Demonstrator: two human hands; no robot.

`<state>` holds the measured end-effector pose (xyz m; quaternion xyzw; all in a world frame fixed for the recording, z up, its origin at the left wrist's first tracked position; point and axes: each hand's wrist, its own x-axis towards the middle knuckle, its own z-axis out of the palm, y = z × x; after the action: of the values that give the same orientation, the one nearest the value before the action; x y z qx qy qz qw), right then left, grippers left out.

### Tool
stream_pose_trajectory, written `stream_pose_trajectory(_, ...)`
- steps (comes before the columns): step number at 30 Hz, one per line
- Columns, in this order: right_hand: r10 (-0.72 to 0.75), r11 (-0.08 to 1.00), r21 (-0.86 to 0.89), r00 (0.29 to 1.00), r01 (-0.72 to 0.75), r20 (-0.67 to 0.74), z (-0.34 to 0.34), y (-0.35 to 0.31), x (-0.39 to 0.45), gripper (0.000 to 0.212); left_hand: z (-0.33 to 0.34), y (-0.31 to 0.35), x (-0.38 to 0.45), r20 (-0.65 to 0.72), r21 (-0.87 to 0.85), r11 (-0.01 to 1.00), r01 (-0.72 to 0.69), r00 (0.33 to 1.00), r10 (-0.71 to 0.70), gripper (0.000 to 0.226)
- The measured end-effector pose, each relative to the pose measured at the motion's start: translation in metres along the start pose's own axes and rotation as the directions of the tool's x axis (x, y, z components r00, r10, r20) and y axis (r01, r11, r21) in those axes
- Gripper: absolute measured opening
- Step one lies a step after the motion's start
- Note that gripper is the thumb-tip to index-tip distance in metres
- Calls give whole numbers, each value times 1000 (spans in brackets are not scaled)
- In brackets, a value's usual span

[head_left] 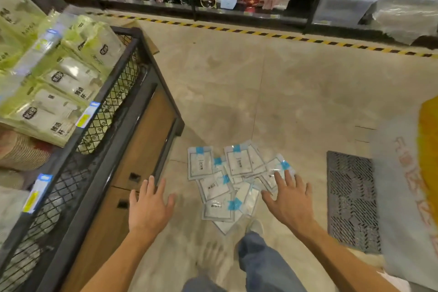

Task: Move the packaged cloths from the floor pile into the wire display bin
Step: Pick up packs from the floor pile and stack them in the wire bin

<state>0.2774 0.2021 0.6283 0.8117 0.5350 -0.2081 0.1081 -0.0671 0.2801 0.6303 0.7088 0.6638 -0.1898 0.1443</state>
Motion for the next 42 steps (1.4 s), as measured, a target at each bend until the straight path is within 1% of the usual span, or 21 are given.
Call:
stream_pose_trajectory(5, -14, 1000, -20, 995, 16, 95, 40, -23, 71, 81, 30, 5, 75, 66, 50, 999, -16, 998, 13, 67)
stream_pose_trajectory(7, 15, 999, -52, 989, -8, 149, 72, -34, 97, 80, 58, 6, 115, 105, 44, 999, -25, 994, 20, 67)
stream_pose_trajectory(9, 55, 998, -46, 983, -48, 173, 113, -46, 124, 76, 99, 3, 163, 139, 21, 1000, -23, 990, 20, 67)
stream_pose_trajectory(11, 86, 996, -34, 981, -81, 177, 162, -57, 153, 76, 147, -2, 211, 174, 17, 999, -41, 984, 38, 68)
stream_pose_trajectory(14, 88, 996, -28, 949, -83, 302, 254, -73, 196, 78, 227, -9, 278, 209, 69, 993, -98, 974, 82, 67)
stream_pose_trajectory(15, 93, 996, -19, 943, -91, 321, 285, -79, 209, 78, 257, -11, 298, 223, 72, 992, -106, 971, 87, 67)
stream_pose_trajectory(17, 107, 994, -4, 941, -112, 319, 351, -93, 237, 78, 318, -16, 336, 215, 51, 992, -112, 972, 98, 68)
stream_pose_trajectory(19, 120, 991, 14, 938, -131, 324, 412, -107, 265, 78, 373, -19, 369, 189, 75, 987, -143, 974, 127, 70)
stream_pose_trajectory(21, 132, 989, 29, 943, -148, 306, 470, -119, 294, 77, 422, -19, 405, 196, 109, 978, -176, 969, 152, 68)
stream_pose_trajectory(23, 159, 982, 60, 950, -182, 269, 523, -135, 320, 74, 463, -17, 444, 170, 121, 972, -202, 969, 180, 68)
stream_pose_trajectory(25, 223, 960, 107, 938, -258, 265, 573, -151, 341, 74, 496, -13, 482, 121, 106, 970, -219, 971, 206, 68)
stream_pose_trajectory(27, 332, 914, 149, 906, -378, 263, 613, -166, 358, 82, 520, -8, 516, 69, 54, 976, -211, 976, 207, 67)
stream_pose_trajectory(29, 481, 818, 217, 840, -533, 250, 641, -178, 375, 98, 537, 0, 547, 39, -54, 989, -137, 990, 139, 71)
stream_pose_trajectory(30, 551, 756, 268, 801, -598, 234, 650, -182, 383, 105, 542, 5, 559, 54, -133, 988, -72, 995, 80, 77)
stream_pose_trajectory(32, 653, 636, 355, 723, -685, 225, 663, -189, 395, 116, 552, 12, 581, 109, -296, 953, 68, 993, -37, 97)
stream_pose_trajectory(34, 697, 571, 378, 673, -729, 246, 669, -192, 403, 124, 560, 18, 594, 132, -372, 913, 169, 983, -128, 114)
stream_pose_trajectory(35, 713, 546, 385, 654, -744, 252, 671, -192, 405, 124, 563, 20, 599, 126, -406, 892, 200, 979, -162, 119)
stream_pose_trajectory(37, 732, 500, 433, 633, -751, 253, 673, -189, 409, 118, 566, 20, 604, 119, -498, 827, 261, 965, -232, 119)
stream_pose_trajectory(39, 731, 444, 516, 629, -733, 265, 673, -184, 411, 108, 565, 15, 602, 122, -586, 753, 299, 951, -282, 110)
stream_pose_trajectory(40, 721, 407, 574, 635, -710, 275, 673, -180, 412, 99, 563, 11, 598, 119, -610, 730, 308, 947, -300, 104)
stream_pose_trajectory(42, 684, 303, 698, 658, -649, 314, 673, -172, 412, 74, 560, 2, 590, 91, -628, 713, 312, 939, -331, 91)
